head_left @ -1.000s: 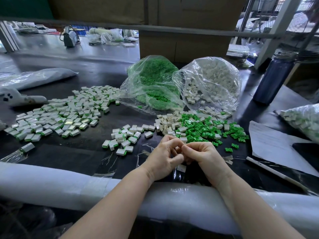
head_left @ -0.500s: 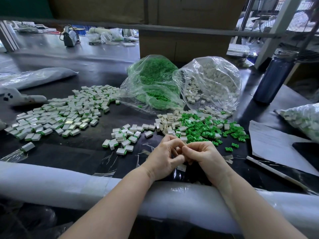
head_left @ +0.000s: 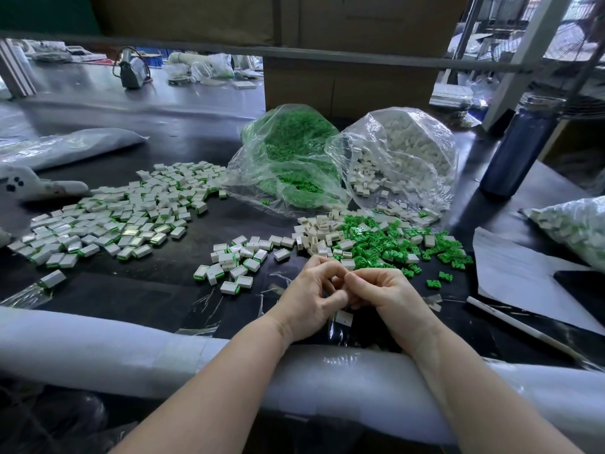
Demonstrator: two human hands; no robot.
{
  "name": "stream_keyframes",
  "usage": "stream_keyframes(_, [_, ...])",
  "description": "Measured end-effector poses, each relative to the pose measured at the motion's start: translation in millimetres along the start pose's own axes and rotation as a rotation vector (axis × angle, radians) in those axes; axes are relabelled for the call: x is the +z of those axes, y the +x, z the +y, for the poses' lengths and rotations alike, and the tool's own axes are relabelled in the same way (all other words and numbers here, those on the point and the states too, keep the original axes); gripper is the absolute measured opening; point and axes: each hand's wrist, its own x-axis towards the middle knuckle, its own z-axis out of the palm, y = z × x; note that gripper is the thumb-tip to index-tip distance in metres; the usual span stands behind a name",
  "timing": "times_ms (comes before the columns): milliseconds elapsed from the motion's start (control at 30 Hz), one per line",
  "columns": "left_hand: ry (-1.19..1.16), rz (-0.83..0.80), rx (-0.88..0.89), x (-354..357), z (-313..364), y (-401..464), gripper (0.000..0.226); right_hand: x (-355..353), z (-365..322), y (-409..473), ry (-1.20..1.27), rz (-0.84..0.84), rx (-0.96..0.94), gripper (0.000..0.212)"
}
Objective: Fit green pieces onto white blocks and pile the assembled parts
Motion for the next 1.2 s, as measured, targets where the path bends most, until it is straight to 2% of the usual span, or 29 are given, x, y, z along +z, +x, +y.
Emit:
stream_keyframes(367, [0.012, -0.030, -0.002, -0.1, 1.3, -1.3, 0.027, -1.7, 0.8, -0.4, -0.053, 0.021, 0.007, 0.015])
stream_keyframes(533, [-0.001, 0.030, 0.016, -1.4, -0.2, -0.4, 0.011, 2.6, 1.5, 1.3, -0.066, 0.020, -0.040, 0.024])
stream_keyframes(633, [-0.012, 0.088, 0.011, -2.1, -2.0, 1.3, 0.008, 3.3, 3.1, 2.9, -0.033, 0.122, -0.073, 0.030])
stream_keyframes(767, [0.016, 0.121, -0.012, -3.1, -4.6, 2.7, 0.004, -1.4, 3.0, 0.8, -0.215, 0.241, -0.198, 0.005])
stream_keyframes(900, [0.045, 0.103, -0.019, -1.3, -5.5, 2.8, 0.008, -0.3, 2.3, 0.6, -0.368, 0.243, -0.264, 0.013])
stream_keyframes(1100, [0.036, 0.096, -0.021, -1.6, -4.2, 1.3, 0.004, -0.5, 3.5, 2.5, -0.441, 0.250, -0.219, 0.015])
stream_keyframes(1200, [0.024, 0.173, -0.050, -2.8, -6.0, 1.1, 0.004, -5.0, 4.9, 3.5, -0.421, 0.407, -0.253, 0.014])
